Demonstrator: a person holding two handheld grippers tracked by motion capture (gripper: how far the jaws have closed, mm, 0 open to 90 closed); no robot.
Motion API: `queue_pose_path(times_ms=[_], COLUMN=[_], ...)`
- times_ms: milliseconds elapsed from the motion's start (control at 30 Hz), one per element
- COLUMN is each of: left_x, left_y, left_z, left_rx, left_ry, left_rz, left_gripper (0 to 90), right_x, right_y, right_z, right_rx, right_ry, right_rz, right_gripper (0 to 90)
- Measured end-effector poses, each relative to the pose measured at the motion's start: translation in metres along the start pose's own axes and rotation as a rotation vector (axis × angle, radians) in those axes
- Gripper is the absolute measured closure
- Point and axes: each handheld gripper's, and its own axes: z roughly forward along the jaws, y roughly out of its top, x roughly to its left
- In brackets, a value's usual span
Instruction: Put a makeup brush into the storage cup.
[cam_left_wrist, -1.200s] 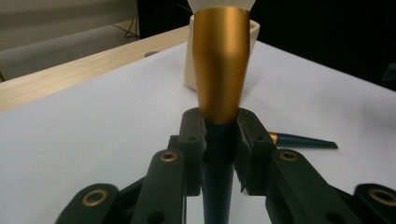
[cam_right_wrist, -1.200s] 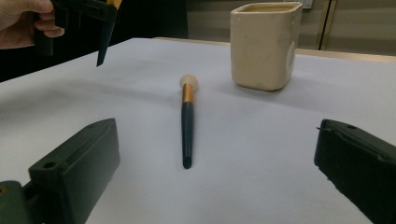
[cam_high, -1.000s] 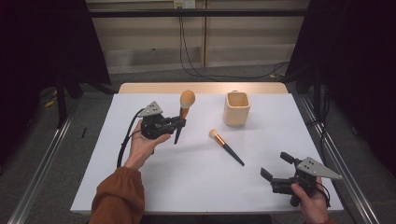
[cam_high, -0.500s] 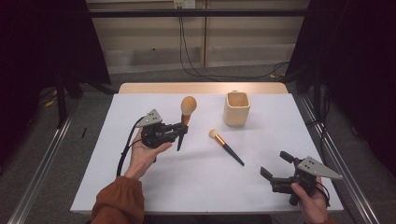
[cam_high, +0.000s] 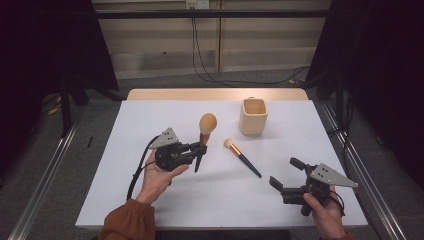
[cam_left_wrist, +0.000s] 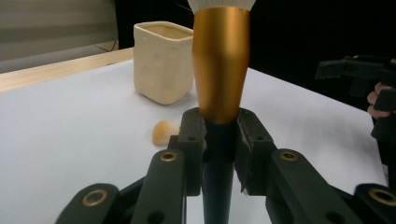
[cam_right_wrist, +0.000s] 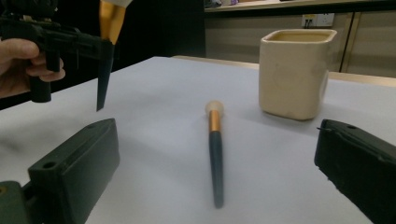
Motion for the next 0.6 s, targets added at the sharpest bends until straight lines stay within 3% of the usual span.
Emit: queue_pose_path(times_ms=[300,600], left_x=[-0.017,-0.032], left_y=[-0.010,-0.011], left_z=[0.010,0.019], left_rx=[0.003,-0.004], left_ry=[-0.029,-0.055], left_rz=[0.001,-0.001], left_gripper=[74.5,74.5], right_x=[0.010,0.027], right_y=[0.010,0.028], right_z=[0.018,0.045], right_rx=[-0.012,-0.044], right_ry=[0.060,0.156], right_rz=[0.009,0.007], right_gripper=[0.0,0.0])
